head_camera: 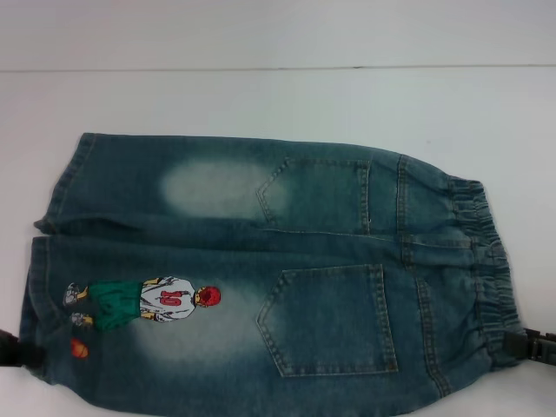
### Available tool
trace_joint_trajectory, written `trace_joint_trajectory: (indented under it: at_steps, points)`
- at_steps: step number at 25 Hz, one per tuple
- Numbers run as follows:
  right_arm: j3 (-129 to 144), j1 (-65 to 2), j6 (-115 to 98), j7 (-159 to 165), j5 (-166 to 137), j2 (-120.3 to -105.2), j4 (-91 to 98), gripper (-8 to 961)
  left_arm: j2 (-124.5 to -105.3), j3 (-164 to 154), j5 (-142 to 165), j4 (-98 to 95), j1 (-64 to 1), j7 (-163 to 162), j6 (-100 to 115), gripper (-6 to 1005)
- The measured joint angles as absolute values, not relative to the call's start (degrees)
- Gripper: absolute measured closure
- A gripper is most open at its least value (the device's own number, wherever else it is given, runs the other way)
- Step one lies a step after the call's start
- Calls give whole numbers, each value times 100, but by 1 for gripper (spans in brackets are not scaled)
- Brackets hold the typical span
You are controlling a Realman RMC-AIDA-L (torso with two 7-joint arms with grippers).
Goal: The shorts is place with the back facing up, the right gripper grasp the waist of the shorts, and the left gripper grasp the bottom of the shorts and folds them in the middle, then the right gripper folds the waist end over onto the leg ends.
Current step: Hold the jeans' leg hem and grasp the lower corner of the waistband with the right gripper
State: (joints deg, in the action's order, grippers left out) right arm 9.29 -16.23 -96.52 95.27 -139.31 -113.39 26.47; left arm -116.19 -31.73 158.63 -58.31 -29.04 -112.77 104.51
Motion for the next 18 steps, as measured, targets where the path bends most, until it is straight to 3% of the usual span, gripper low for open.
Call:
trace_joint_trajectory:
  at_steps: [18]
  points:
    - [962,-1698,-9625,9599,-13930,-11345,2641,104,-11619,-3173,15846,-5792,-2947,-11270,10404,950]
